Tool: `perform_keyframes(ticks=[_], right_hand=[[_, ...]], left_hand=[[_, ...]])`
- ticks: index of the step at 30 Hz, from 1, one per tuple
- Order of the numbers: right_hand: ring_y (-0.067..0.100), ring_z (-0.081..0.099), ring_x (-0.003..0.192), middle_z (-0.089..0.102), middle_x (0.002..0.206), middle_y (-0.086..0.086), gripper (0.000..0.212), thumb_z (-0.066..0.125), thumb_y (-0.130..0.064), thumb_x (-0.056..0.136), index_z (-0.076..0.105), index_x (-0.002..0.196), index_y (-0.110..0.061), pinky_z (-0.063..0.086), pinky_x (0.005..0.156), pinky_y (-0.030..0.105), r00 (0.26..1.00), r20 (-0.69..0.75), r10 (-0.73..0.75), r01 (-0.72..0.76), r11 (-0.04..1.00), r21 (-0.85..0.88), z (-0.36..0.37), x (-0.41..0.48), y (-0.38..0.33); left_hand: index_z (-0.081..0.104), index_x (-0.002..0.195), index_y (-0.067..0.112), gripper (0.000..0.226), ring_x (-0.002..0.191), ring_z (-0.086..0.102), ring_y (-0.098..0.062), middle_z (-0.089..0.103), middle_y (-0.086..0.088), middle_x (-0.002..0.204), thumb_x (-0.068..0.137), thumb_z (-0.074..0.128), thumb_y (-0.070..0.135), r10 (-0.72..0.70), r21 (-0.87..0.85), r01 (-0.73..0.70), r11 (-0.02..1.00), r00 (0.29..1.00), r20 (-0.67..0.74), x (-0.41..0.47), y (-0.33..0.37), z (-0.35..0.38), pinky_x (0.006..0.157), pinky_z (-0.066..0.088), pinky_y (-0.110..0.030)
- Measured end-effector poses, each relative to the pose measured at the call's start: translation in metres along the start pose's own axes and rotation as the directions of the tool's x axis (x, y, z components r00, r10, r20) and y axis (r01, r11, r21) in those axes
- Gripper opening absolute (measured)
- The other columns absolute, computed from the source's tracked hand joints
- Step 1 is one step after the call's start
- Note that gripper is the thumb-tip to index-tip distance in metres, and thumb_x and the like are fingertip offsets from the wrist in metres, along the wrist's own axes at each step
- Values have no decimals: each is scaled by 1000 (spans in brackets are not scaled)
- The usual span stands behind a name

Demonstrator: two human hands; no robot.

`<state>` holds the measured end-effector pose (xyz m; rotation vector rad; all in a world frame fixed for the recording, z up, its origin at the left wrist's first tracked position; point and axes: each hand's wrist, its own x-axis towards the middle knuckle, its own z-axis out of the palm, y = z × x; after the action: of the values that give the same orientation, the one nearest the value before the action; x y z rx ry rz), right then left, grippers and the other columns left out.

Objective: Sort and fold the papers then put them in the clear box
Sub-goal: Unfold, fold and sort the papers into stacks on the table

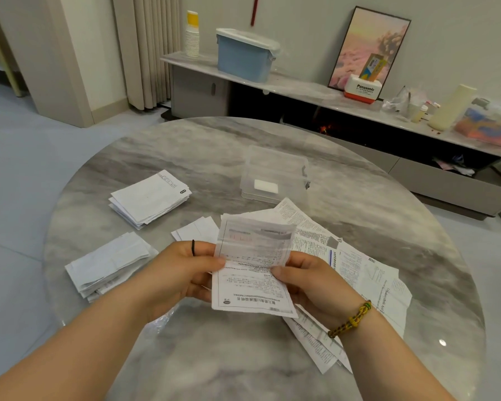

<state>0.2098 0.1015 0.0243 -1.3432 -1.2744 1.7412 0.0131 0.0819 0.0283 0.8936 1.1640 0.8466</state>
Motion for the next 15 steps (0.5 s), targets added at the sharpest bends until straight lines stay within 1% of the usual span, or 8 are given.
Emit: perform_keyframes(ticks=[3,5,7,8,10,12,13,15], right_hand=[[10,65,54,70,62,0,33,45,10,87,68,73,-9,53,53,20,1000,14,-8,7,995,99,1,0,-1],[8,63,51,68,58,-2,45,46,11,86,72,59,-14,50,51,18,1000,-12,-25,26,995,96,1,1,-2],[8,62,51,68,58,-3,50,47,13,84,72,52,-16,50,52,17,998,-52,-38,43,995,88,1,2,-1],[8,62,51,68,61,-1,48,47,13,85,72,56,-16,50,52,17,997,-71,-39,46,993,106,1,2,-2],[8,64,53,68,64,0,36,44,8,89,69,74,-13,52,51,16,994,-108,-33,50,985,167,2,2,-2],[15,61,60,69,62,-1,27,40,-1,94,65,93,-8,49,53,19,991,-130,-23,49,978,202,2,3,-3],[20,56,64,69,62,-1,26,38,-7,95,64,97,-7,46,56,23,991,-129,-17,42,980,193,2,3,-3],[21,52,59,67,63,3,29,37,-19,97,63,97,-7,44,55,27,993,-121,-4,22,989,147,2,3,-3]], left_hand=[[67,83,0,16,45,62,-15,69,-12,64,82,53,-8,-22,-100,26,995,999,39,-1,3,-2,39,49,-20],[74,70,5,21,47,64,-16,69,-12,63,69,58,-9,-15,-102,20,995,999,53,-2,4,-3,41,50,-21],[75,57,10,26,52,66,-16,71,-9,64,66,55,-4,5,-67,-1,998,999,49,-4,4,-4,44,52,-22],[75,55,11,27,54,67,-15,72,-8,66,63,52,-1,14,-47,-12,999,999,49,-5,4,-4,45,52,-22],[75,56,13,27,56,67,-12,73,-5,68,59,50,6,37,18,-37,999,999,36,-7,4,-3,47,52,-22],[75,59,17,22,54,65,-5,72,4,64,69,60,4,84,118,-81,990,996,-20,-7,3,1,48,53,-19],[74,63,17,25,51,63,-2,71,9,60,77,63,0,118,157,-107,982,991,-64,-6,2,2,48,52,-16],[69,67,17,29,44,59,1,67,14,52,82,59,-6,175,206,-143,968,973,-148,-4,0,6,45,49,-11]])
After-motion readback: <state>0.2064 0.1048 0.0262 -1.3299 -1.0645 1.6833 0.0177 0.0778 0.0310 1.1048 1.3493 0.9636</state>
